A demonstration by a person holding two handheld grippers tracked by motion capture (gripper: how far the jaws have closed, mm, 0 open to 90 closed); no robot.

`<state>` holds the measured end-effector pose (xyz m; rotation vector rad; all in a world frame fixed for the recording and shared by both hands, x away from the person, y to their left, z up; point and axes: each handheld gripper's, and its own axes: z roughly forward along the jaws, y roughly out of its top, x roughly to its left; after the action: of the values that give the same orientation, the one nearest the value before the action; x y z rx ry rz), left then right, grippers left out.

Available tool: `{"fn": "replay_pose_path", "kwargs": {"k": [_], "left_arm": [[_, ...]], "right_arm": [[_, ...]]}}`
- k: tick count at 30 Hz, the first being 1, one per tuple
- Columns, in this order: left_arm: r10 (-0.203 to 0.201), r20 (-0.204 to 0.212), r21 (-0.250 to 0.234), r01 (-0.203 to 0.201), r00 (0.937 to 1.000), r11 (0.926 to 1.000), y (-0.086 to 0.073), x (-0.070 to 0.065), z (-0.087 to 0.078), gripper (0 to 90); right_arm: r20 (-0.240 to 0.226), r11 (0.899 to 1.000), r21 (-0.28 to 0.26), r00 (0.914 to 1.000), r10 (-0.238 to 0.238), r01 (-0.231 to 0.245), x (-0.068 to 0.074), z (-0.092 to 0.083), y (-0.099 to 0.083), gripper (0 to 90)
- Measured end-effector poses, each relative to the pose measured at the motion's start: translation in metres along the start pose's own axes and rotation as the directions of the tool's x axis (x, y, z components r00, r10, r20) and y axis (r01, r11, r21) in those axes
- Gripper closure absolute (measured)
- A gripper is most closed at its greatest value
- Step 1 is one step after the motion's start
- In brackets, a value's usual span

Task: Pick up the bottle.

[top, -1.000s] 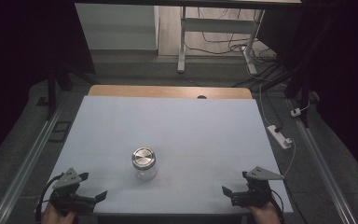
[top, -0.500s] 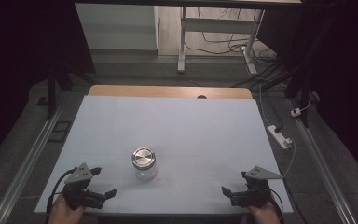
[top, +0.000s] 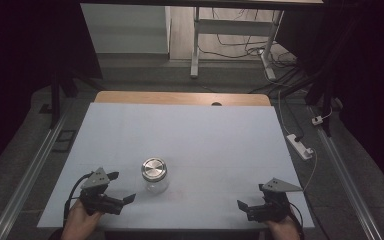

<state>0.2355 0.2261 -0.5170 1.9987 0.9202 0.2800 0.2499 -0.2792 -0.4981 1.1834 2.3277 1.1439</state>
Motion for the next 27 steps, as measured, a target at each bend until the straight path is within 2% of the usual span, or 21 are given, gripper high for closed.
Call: {"fn": "replay_pose_path", "kwargs": {"k": [5,10,14,21,24,27], "left_arm": [[0.006,0.015,0.010,-0.006,0.9999,0.9999,0.006,-0.001,0.008,0.0],[0.028,0.013,0.042,-0.028,0.9995,0.9987,0.015,-0.004,0.020,0.0],[0.035,0.015,0.049,-0.036,0.9993,0.9982,0.019,-0.006,0.025,0.0],[0.079,0.033,0.068,-0.081,0.9963,0.9943,0.028,-0.009,0.038,0.0],[0.108,0.045,0.083,-0.111,0.9931,0.9903,0.033,-0.009,0.046,0.0],[0.115,0.058,0.081,-0.120,0.9916,0.9894,0.036,-0.008,0.051,0.0]], "right_arm": [[-0.003,1.000,0.010,1.0000,-0.002,0.002,0.000,0.001,0.000,0.0],[-0.008,1.000,0.017,1.0000,-0.004,0.004,0.000,0.002,0.000,0.0],[-0.008,1.000,0.020,1.0000,-0.005,0.005,0.000,0.002,0.000,0.0],[-0.008,1.000,0.026,0.9999,-0.006,0.007,0.000,0.002,0.001,0.0],[-0.009,1.000,0.028,0.9999,-0.006,0.006,0.000,0.002,0.001,0.0],[-0.009,1.000,0.029,0.9999,-0.004,0.004,0.000,0.003,0.001,0.0]]}}
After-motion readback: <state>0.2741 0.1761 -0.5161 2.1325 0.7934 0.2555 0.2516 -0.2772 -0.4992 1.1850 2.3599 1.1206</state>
